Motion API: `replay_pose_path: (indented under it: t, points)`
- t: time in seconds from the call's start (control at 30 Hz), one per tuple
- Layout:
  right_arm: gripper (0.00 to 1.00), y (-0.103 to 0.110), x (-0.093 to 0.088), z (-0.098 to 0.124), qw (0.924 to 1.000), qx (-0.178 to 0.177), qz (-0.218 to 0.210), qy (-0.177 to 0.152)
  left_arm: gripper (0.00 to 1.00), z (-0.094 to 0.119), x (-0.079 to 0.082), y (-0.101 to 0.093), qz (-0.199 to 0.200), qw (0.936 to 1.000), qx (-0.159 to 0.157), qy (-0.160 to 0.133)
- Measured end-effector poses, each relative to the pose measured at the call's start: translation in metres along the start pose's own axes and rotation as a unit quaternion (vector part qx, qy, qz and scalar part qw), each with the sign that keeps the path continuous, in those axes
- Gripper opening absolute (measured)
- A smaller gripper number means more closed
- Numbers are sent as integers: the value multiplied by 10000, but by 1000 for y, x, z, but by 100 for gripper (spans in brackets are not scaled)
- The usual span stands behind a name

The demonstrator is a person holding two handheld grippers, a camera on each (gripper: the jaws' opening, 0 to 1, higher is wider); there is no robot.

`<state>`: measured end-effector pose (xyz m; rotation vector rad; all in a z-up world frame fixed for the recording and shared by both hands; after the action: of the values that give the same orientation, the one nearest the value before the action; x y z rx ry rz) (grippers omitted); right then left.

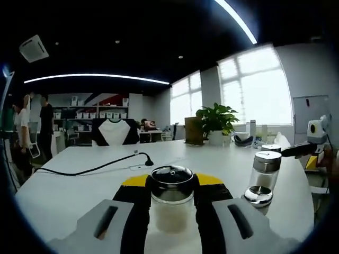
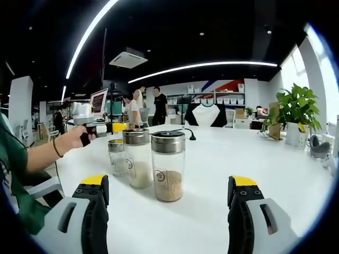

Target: Rotate the seasoning bottle until the label or dispensing opening points toward the visible target arrow and the bottle remains upright within the marked orientation range

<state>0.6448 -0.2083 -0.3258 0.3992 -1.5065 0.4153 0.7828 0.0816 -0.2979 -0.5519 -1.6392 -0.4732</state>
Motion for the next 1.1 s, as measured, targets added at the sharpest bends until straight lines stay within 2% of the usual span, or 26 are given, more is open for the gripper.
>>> replay_pose_path:
  t: [0.4,0.67,0.9,1.1]
  points:
    - [95,4,-1,0,10000,21,19,12,32,35,6,-12,-21,10000,49,-83]
    - [95,3,-1,-2,10000,46,44,46,32,51,-2,-3,6,9999,145,-21]
    - [95,3,-2,-2,10000,36,40,67,32,56,-10,-3,53,10000,27,-8]
    - [95,3,-1,-1,10000,42,46,54,32,60,-19,-3,48,10000,75,38]
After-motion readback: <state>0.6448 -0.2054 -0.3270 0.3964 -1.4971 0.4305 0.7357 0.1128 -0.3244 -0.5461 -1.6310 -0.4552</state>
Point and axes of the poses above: the point that each gripper's makers call its tool centre point, and the gripper's own axes: z roughly backward along the fingers, y roughly to its left, x roughly out of its top, the point moved 5 cm from there along z, roughly backward along the fingers, and after that the axes turned 7 degrees about -y, right-handed, at the moved point
